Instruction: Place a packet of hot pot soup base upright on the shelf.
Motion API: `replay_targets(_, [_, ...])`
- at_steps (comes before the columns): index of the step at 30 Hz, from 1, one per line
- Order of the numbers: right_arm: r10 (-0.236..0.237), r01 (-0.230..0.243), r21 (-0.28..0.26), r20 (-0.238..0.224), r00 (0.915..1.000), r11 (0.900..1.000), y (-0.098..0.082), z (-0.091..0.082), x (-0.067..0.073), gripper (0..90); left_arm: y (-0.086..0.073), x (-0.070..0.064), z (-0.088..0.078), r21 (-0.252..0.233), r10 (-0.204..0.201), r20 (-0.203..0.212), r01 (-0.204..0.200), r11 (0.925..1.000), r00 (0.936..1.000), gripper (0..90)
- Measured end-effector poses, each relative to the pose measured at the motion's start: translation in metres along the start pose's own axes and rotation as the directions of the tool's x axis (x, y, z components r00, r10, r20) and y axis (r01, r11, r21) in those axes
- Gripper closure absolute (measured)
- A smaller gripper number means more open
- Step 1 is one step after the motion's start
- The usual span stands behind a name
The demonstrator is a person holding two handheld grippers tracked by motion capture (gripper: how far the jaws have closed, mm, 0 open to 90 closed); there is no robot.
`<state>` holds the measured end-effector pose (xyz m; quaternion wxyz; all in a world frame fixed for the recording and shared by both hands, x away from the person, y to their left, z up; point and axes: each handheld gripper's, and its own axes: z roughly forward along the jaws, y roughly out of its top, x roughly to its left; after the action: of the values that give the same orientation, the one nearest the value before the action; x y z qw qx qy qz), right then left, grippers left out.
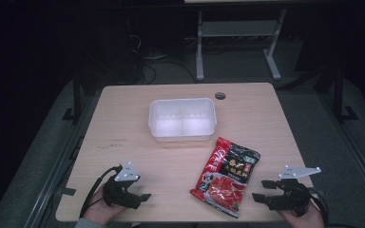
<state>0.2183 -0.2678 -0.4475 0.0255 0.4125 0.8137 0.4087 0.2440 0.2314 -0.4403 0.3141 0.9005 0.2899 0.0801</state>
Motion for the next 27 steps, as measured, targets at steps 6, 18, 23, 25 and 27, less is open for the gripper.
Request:
replay_targets(6, [0.002,-0.002,-0.003,-0.002,1.0000,1.000,0.000,-0.001,-0.001,29.7,0.003,-0.003,0.003,0.012,0.013,0.008,-0.013,0.9998,0.9999,24.8])
replay_targets(18, [0.012,-0.012,-0.028,-0.001,0.9999,1.000,0.000,-0.005,-0.002,29.6,0.020,-0.012,0.005,-0.004,0.066,0.055,-0.066,0.9978,0.9963,42.0])
replay_targets(23, [0.028,-0.028,-0.043,0.003,0.9996,0.999,-0.001,-0.009,-0.006,29.6,0.032,-0.016,0.008,-0.002,0.079,0.083,-0.080,0.9968,0.9934,51.3])
replay_targets(25, [0.025,-0.024,-0.045,0.004,0.9997,0.999,-0.001,-0.009,-0.006,29.6,0.034,-0.019,0.009,0.000,0.090,0.090,-0.090,0.9959,0.9919,52.8])
replay_targets(27, [0.029,-0.029,-0.048,0.007,0.9995,0.998,-0.002,-0.011,-0.007,29.6,0.042,-0.025,0.013,0.013,0.114,0.108,-0.116,0.9932,0.9876,59.3])
